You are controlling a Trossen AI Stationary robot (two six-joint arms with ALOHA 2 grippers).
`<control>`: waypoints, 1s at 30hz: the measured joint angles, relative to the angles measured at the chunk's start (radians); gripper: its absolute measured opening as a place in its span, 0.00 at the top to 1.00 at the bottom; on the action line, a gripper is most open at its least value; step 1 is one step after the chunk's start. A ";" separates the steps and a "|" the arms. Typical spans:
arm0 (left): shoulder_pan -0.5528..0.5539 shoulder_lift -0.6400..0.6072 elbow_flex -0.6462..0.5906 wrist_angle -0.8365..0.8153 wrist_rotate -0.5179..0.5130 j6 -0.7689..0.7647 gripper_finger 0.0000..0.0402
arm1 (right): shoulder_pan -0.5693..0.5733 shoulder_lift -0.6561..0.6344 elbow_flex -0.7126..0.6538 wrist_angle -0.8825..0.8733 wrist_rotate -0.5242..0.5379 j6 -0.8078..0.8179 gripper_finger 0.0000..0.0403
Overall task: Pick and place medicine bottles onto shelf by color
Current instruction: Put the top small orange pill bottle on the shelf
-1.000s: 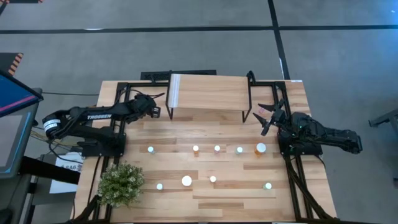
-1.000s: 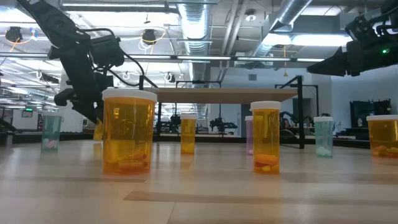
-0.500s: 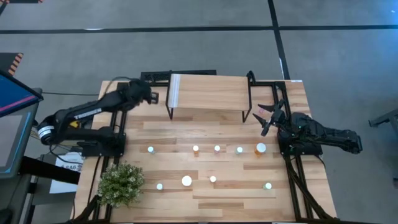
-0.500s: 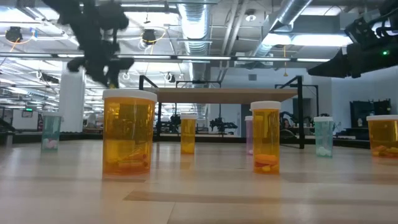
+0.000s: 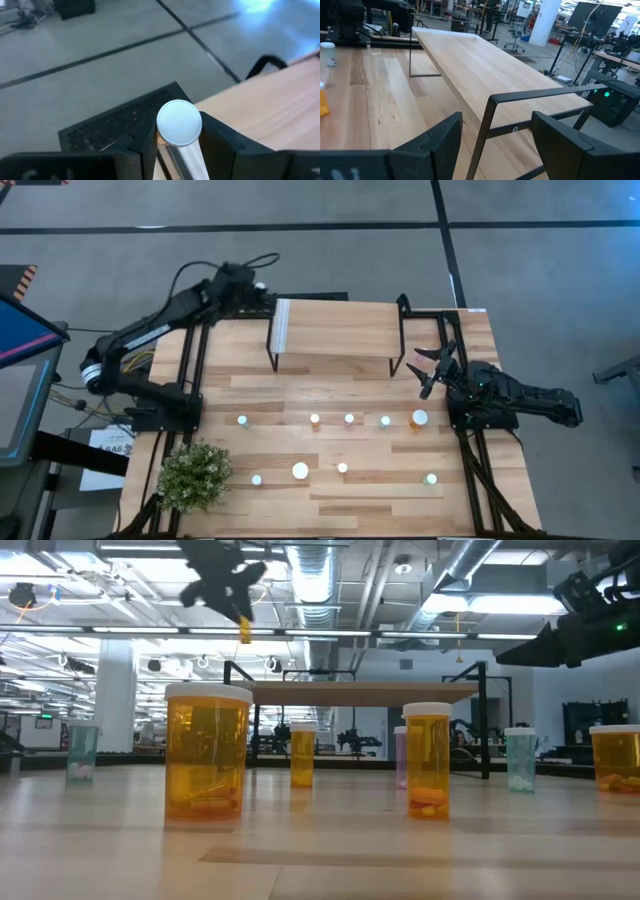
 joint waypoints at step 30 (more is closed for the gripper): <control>0.005 0.343 0.129 -0.013 0.182 0.081 0.72 | 0.000 0.000 0.000 0.001 0.000 0.000 0.35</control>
